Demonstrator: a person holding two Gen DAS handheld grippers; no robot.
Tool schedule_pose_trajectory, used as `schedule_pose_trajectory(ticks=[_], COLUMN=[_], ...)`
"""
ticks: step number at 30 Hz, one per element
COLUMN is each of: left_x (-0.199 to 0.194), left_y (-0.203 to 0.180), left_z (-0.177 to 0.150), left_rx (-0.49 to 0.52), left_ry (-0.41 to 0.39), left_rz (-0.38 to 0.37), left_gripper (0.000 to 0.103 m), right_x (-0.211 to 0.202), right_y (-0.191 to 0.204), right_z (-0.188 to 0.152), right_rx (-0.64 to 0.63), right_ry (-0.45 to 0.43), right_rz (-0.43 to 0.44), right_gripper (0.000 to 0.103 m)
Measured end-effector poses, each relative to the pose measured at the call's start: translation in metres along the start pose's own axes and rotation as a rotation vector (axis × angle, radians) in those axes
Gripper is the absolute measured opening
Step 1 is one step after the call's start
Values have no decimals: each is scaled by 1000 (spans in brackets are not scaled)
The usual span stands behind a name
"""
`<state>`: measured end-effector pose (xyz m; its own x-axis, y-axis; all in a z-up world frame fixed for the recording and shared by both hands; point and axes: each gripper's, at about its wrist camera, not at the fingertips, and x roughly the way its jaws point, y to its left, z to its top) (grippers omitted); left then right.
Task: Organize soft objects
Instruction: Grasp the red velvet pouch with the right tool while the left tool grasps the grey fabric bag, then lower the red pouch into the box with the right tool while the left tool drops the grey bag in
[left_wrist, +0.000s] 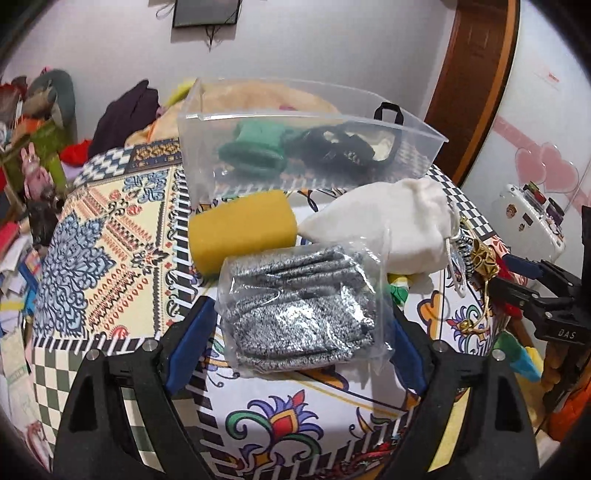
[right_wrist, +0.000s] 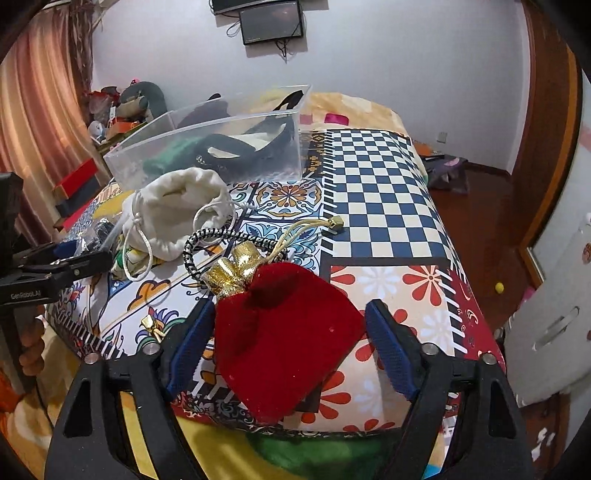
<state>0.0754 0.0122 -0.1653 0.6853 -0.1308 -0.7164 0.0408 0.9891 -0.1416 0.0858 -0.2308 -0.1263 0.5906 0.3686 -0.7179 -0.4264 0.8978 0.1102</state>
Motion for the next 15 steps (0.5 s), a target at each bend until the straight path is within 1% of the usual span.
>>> schedule_pose_trajectory(ticks=[1,2,4,5,6,7,8,9,11,15], left_x=[0,-1,-2,-2,-1,-2,-5,-8,-12,-20], left_y=[-2,-3,-5,-6,-7,-7,-6,-6,-4,-1], left_z=[-1,-1,-3,-4,-5,-6,-6,-7,-8,-10], left_rx=[7,10,16,19,22,23,25,28,27,20], left_ry=[-1,-3,-8,-11,-11,-12,-16,-23,-31,-44], left_rz=[1,-3,2,6,6,6,9,14,15,16], left_gripper=[88,88,87,84,82,77,75,73,68,62], right_x=[0,0,1,2,2,2,1,1,-2,-11], right_y=[2,4,5,5,4,4,1,0,-2,3], right_z=[-1,-2,-1,0,1,2,2,4,5,10], right_rx=[-13,-26,-42,-48,-52,-55,-52,-46,-32,-47], right_ry=[-3,-5,-7,-6,-5,-4,-2,2,-4,-33], right_rz=[-14,-21,-30,-30,-32,-34,-32,-23,0,15], right_gripper=[72,65,55,45,39,37,32,29,28,28])
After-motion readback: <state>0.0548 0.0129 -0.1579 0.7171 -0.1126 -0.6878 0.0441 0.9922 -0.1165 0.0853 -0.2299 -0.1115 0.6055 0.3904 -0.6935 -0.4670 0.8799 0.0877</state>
